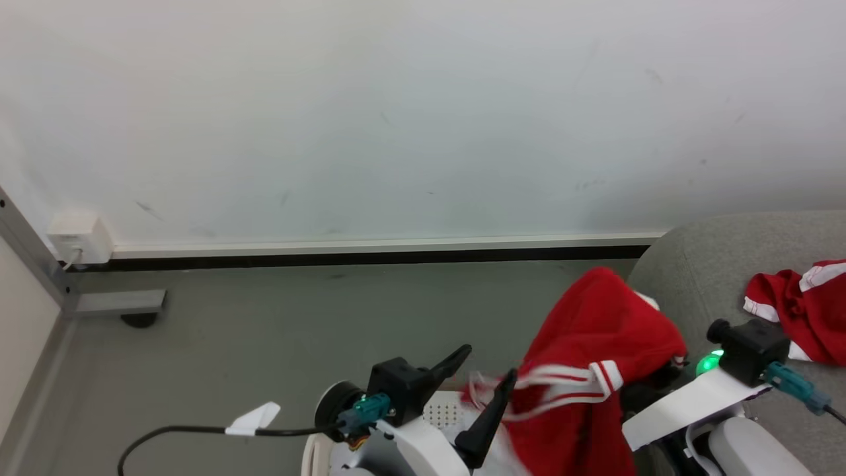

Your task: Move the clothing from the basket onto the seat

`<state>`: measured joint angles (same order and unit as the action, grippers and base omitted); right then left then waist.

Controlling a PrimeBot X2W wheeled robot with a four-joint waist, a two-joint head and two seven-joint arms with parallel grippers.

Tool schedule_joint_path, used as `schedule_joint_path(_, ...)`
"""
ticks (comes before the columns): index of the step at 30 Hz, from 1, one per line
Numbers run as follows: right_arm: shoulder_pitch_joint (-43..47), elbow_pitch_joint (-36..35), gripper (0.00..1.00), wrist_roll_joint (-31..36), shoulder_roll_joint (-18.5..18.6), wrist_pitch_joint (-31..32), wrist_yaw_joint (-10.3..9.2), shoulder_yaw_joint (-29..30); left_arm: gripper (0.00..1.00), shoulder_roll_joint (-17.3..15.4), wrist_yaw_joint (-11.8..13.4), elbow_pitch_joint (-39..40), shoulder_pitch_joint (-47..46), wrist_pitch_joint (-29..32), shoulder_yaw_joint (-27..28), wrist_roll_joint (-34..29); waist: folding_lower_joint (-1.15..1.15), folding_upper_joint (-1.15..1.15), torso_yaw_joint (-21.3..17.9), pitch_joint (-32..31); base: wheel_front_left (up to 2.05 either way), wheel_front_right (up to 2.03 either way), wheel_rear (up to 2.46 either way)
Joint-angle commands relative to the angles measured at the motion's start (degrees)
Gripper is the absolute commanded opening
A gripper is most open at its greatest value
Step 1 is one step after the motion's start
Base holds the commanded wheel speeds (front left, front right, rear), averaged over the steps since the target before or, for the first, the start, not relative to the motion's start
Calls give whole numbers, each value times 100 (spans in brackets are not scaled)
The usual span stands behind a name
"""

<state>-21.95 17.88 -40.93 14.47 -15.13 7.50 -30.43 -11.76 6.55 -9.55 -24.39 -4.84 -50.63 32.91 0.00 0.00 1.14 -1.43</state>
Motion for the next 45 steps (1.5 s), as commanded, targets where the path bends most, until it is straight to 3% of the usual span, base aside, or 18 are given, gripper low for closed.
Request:
schedule_joint_path(1, 73, -54, 0, -12, 31, -1, -2, 56, 100, -14, -1, -50, 91, -55, -4, -45, 0, 0, -26, -1, 0, 0, 0)
schedule_joint_path(21, 241, -362, 0, 111, 236, -2, -2, 582, 100, 137, -149, -411, 64, -457, -133, 4, 0, 0, -436, 34, 0, 0, 0)
schedule_joint_path(39, 407, -986, 0, 218, 560, -2, -2, 985, 100, 377, -350, -392, -78, -494, -472, -69, 0, 0, -1493, 191, 0, 0, 0)
schedule_joint_path(45, 531, -1197, 0, 197, 662, 27, -2, 1189, 100, 468, -399, -421, -169, -505, -550, -94, 0, 0, -1668, 275, 0, 0, 0)
